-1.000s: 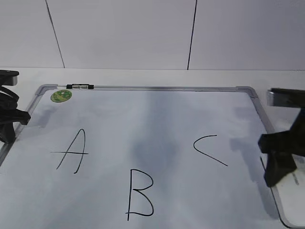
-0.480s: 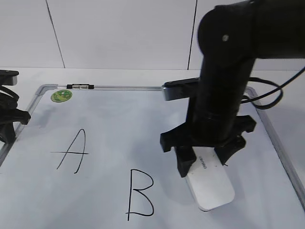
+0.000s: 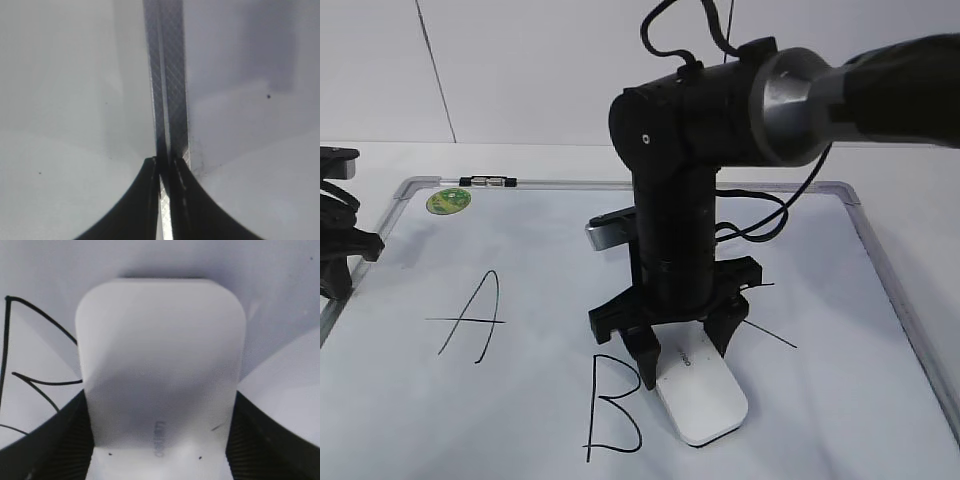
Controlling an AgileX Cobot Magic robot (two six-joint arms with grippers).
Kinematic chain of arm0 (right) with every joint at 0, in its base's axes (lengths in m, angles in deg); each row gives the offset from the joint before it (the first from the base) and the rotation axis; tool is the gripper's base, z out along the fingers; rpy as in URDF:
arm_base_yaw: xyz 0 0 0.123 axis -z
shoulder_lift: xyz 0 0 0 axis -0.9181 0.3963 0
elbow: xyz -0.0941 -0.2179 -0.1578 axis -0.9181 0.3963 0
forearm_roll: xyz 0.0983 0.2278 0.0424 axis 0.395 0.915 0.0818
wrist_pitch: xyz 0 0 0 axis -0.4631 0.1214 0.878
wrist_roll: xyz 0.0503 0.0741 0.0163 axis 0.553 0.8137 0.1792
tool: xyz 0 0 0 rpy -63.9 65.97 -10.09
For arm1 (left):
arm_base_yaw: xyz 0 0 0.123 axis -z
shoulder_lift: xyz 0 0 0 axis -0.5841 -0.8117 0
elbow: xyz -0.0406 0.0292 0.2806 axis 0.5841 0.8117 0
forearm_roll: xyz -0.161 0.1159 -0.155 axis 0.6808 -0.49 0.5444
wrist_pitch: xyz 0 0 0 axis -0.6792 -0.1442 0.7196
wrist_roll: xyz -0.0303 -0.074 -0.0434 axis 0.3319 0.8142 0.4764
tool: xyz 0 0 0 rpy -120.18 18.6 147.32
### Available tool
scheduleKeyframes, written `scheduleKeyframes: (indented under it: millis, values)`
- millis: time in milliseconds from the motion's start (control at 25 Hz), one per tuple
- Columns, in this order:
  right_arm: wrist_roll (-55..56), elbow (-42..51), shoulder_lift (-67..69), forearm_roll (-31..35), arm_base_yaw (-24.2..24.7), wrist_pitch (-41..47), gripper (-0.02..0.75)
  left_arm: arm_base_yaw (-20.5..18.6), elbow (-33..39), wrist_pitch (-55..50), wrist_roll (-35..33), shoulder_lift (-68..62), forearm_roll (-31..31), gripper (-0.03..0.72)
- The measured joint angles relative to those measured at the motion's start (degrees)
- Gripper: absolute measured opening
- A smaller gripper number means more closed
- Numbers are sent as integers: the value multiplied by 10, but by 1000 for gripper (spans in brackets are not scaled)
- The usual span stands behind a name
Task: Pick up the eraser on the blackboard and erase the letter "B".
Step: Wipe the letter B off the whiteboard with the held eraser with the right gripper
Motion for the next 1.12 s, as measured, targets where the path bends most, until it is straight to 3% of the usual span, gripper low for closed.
scheduleKeyframes:
  millis: [240, 760, 1120]
  values:
    - [-14, -59, 34, -5, -25, 20, 543, -1, 0, 0, 0, 0, 0, 14]
    - [-17, -76, 43, 22, -163, -12, 543, -1, 0, 0, 0, 0, 0, 14]
    - [-17, -76, 44, 29, -152, -12, 543, -1, 0, 0, 0, 0, 0, 14]
